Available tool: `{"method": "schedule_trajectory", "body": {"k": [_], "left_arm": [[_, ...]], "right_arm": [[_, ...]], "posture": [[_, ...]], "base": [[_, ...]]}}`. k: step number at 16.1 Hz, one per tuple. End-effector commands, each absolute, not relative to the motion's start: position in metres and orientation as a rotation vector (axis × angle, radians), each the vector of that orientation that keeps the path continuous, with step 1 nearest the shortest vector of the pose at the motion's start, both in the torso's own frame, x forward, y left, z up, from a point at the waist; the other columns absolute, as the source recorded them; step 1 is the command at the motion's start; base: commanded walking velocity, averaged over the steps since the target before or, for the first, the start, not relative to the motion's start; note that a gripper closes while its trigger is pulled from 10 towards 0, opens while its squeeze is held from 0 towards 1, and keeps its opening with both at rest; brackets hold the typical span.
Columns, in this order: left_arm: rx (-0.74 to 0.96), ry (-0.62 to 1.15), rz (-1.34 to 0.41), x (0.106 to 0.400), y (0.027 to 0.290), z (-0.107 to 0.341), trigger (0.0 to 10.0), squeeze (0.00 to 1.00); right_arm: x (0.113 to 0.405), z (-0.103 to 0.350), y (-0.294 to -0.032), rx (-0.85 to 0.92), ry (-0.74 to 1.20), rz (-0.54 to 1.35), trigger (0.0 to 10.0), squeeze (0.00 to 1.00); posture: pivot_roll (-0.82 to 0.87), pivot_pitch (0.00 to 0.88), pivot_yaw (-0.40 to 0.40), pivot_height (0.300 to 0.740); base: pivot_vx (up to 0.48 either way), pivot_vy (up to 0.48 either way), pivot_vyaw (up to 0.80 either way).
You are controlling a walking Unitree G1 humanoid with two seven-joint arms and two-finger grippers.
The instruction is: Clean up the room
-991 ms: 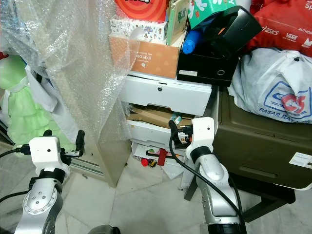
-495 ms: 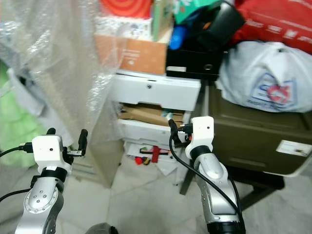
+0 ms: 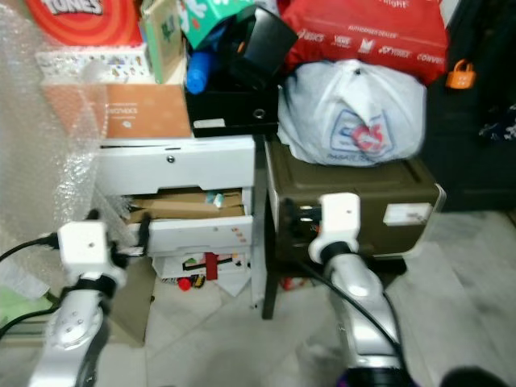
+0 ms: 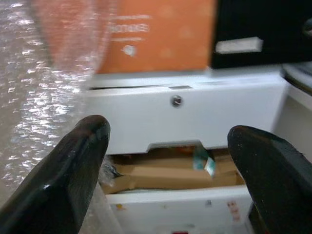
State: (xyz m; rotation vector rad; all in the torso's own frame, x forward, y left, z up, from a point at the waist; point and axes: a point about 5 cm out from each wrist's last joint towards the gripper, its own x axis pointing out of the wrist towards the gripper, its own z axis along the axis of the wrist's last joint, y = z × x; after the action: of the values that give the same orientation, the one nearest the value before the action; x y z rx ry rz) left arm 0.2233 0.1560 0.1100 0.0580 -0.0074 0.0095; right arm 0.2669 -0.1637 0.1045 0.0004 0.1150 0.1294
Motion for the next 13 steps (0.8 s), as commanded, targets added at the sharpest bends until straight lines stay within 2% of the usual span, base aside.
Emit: {"method": "schedule_trajectory", "body": {"k": [1,8,13], "left_arm": [[0.070,0.030,0.037,0.2188,0.1650,0.1041,10.0,0.00],[0.067,0.025,0.052,0.2202,0.1658,0.1045,10.0,0.00],[0.067,0.018,0.054,0.2214,0.1658,0.1049,10.0,0.00]], "right_arm": [[0.2700,0.1077,-0.1523,0.021,0.103,0.161,10.0,0.00],[0.2716,0.1088,-0.1499,-0.012,0.096,0.182,10.0,0.00],[0.2736,0.1089,-0.1477,-0.013,0.090,0.196,10.0,0.00]], "posture": [[-0.09,0.000,0.005,0.740],[-0.09,0.000,-0.001,0.740],[-0.09,0.000,-0.002,0.740]], "base": [[0.000,0.000,0.00],[0.000,0.000,0.00],[0.000,0.000,0.80]]}}
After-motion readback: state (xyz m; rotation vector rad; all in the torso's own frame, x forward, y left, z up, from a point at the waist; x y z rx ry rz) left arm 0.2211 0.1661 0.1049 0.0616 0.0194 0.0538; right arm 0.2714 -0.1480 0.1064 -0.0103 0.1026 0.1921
